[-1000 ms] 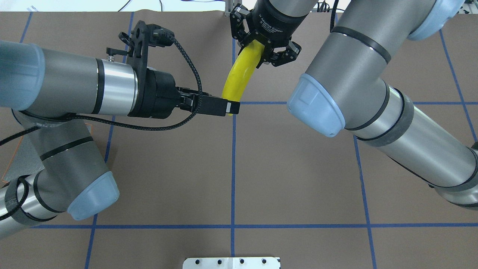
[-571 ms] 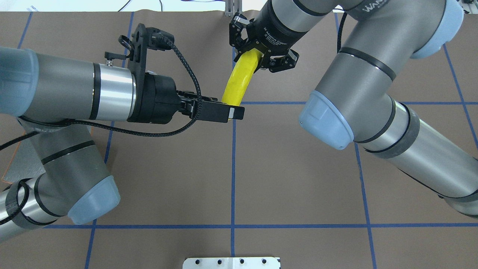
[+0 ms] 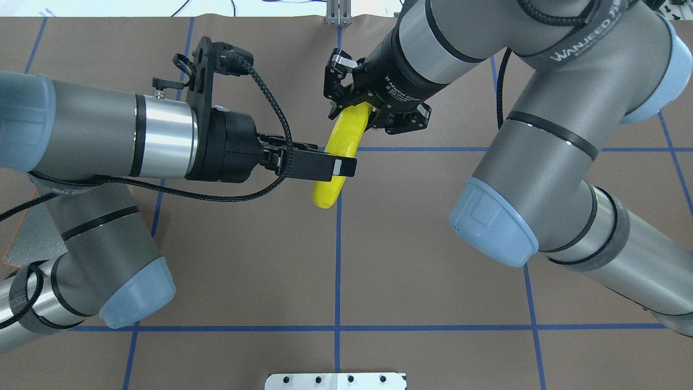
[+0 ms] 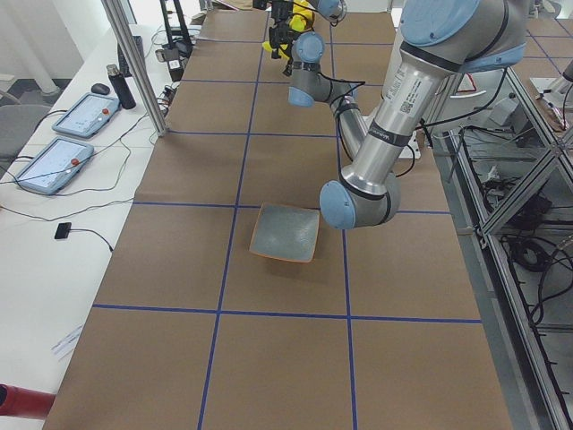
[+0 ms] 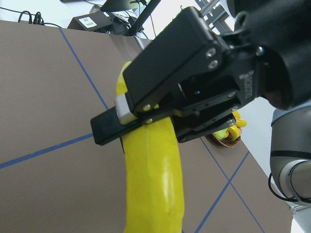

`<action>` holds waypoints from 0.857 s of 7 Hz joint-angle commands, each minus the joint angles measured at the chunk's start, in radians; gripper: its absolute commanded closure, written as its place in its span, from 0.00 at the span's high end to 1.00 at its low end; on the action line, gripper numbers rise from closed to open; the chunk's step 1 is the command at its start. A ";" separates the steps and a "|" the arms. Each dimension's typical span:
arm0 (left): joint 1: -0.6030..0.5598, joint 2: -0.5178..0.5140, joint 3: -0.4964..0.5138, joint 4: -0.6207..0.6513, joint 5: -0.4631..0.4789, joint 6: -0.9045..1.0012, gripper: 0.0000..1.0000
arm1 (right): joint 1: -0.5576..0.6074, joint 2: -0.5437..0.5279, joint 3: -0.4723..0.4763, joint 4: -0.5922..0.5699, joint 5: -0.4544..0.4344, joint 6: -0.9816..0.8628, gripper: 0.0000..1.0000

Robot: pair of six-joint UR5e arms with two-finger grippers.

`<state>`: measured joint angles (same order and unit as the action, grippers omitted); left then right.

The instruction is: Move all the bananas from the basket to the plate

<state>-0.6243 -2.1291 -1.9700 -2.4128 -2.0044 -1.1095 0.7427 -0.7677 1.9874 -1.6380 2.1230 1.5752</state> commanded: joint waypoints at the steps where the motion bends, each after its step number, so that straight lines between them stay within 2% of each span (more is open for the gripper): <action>1: 0.012 0.000 -0.003 0.000 -0.001 0.000 0.95 | -0.014 -0.002 0.014 0.004 0.000 -0.035 0.00; 2: 0.017 -0.002 -0.003 -0.002 -0.001 0.000 0.84 | -0.016 -0.004 0.014 0.026 0.002 -0.035 0.00; 3: 0.018 -0.002 -0.003 0.000 -0.002 0.002 0.61 | -0.016 -0.002 0.016 0.029 0.005 -0.035 0.00; 4: 0.018 0.000 -0.001 0.000 -0.002 0.003 0.43 | -0.016 -0.004 0.030 0.033 0.006 -0.037 0.00; 5: 0.020 0.000 -0.003 -0.002 -0.001 0.003 0.32 | -0.016 -0.004 0.036 0.035 0.006 -0.037 0.00; 6: 0.020 0.000 -0.003 -0.002 -0.002 0.003 0.06 | -0.016 -0.004 0.034 0.040 0.008 -0.050 0.00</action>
<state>-0.6050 -2.1298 -1.9728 -2.4142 -2.0059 -1.1062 0.7271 -0.7718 2.0189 -1.6035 2.1291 1.5355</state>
